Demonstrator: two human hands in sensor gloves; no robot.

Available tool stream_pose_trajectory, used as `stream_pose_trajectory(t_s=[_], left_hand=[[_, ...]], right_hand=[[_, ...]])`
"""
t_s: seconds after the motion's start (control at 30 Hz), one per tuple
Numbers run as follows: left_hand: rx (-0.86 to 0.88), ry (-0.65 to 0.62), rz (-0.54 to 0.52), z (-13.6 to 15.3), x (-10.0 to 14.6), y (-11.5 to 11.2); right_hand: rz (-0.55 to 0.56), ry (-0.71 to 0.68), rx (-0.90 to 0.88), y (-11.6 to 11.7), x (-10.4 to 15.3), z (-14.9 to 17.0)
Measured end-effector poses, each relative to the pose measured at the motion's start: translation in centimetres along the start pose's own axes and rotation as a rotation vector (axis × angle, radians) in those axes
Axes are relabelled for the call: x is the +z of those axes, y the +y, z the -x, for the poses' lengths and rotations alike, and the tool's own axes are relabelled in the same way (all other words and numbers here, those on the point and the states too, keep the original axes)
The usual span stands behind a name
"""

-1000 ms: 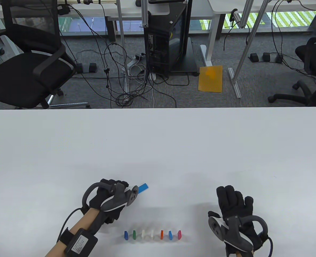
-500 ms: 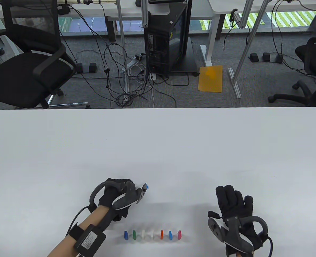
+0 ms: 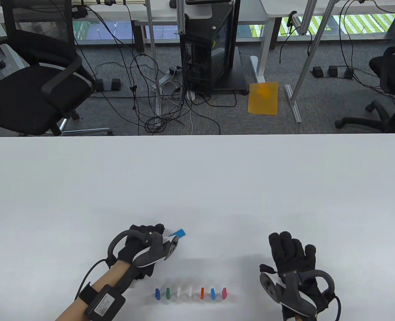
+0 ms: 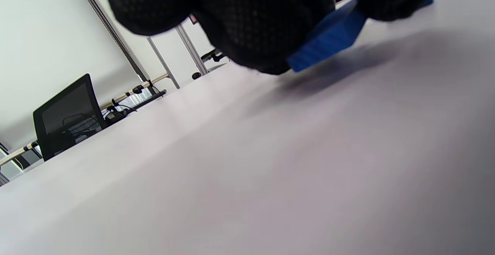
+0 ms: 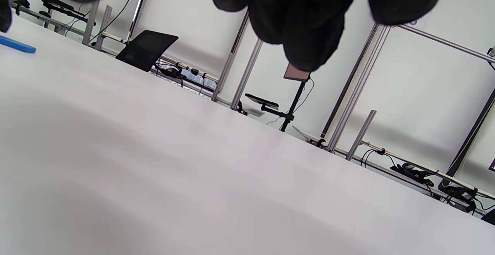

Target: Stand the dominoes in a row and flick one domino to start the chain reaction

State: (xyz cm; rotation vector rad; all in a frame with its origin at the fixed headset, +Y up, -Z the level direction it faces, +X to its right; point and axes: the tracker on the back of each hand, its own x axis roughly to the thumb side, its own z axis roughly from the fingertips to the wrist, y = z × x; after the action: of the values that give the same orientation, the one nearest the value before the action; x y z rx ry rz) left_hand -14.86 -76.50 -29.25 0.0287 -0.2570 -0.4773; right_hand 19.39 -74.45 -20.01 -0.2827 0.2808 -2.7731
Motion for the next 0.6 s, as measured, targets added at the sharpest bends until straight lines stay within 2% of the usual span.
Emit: stream_pose_trajectory(t_s=[0.17, 0.33, 0.47, 0.6], left_hand=[[0.088, -0.01, -0.027, 2.1, 1.6, 0.2], [0.198, 0.003, -0.077, 4.5, 4.3, 1.1], [0.243, -0.01, -0.21, 5.7, 7.5, 1.3], [0.276, -0.023, -0.289, 6.2, 10.5, 1.0]], right_hand=[[-0.007, -0.005, 0.001, -0.1, 0.0, 0.0], [-0.009, -0.012, 0.0, -0.1, 0.0, -0.1], [-0.015, -0.02, 0.001, -0.2, 0.0, -0.1], [-0.009, -0.023, 0.0, -0.2, 0.0, -0.2]])
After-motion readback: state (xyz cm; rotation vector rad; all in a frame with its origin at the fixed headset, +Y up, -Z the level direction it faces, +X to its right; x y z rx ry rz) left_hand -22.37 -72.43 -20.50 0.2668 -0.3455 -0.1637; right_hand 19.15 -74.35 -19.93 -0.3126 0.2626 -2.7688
